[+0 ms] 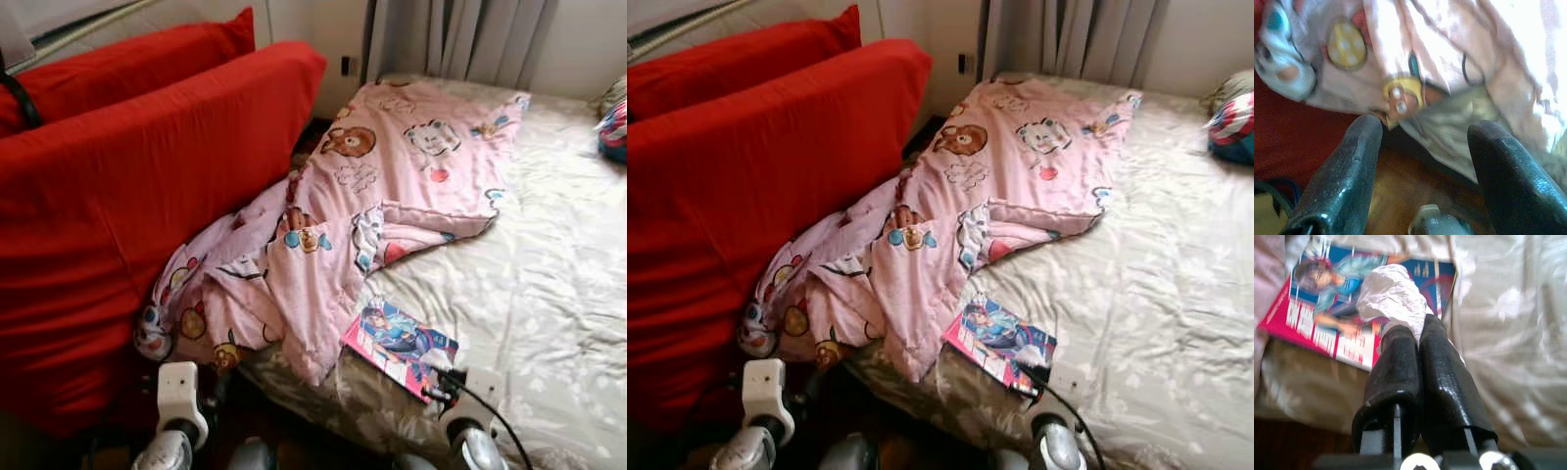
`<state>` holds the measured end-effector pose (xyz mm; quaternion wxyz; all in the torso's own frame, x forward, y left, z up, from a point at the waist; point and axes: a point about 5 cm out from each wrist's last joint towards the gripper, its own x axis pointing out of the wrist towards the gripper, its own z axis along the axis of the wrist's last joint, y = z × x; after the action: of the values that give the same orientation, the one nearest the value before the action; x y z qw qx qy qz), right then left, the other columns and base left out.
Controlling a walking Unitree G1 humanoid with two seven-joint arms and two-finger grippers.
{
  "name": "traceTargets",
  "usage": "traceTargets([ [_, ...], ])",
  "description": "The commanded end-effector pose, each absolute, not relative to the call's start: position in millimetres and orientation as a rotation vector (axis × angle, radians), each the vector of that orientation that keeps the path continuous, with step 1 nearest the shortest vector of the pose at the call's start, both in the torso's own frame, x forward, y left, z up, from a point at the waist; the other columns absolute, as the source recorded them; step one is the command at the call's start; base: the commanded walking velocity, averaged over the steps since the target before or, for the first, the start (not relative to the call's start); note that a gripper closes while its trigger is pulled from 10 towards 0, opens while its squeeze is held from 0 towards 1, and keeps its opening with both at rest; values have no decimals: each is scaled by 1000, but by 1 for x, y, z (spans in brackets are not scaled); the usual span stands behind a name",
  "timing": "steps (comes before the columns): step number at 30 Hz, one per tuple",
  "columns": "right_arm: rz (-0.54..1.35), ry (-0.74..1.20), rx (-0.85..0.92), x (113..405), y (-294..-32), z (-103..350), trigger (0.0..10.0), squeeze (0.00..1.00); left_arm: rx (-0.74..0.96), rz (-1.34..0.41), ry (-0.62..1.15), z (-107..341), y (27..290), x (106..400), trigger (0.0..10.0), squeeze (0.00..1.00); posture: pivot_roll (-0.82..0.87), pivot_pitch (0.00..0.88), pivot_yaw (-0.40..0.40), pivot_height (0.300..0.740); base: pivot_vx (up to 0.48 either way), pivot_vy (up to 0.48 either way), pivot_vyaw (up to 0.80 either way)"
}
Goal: Clean up the room
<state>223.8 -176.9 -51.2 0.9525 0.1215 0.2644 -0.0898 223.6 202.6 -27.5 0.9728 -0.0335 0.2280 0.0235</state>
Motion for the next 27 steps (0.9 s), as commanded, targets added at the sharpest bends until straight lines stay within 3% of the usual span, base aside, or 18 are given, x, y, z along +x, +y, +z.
traceTargets([
  [1,-156,603,224,219,-176,-57,10000,0,-73,64,521,-39,202,216,10000,0,37,0,-33,655,0,0,0],
  [10,-68,762,78,211,-179,-67,10000,0,-126,114,643,-57,198,208,10000,0,33,0,-52,679,0,0,0],
  [20,-130,866,130,188,-178,-81,10000,0,-67,87,747,-67,193,204,10000,0,21,0,-30,740,0,0,0],
  [27,-131,944,119,169,-183,-90,10000,0,-45,77,785,-71,193,199,10000,0,15,0,-39,740,0,0,0],
])
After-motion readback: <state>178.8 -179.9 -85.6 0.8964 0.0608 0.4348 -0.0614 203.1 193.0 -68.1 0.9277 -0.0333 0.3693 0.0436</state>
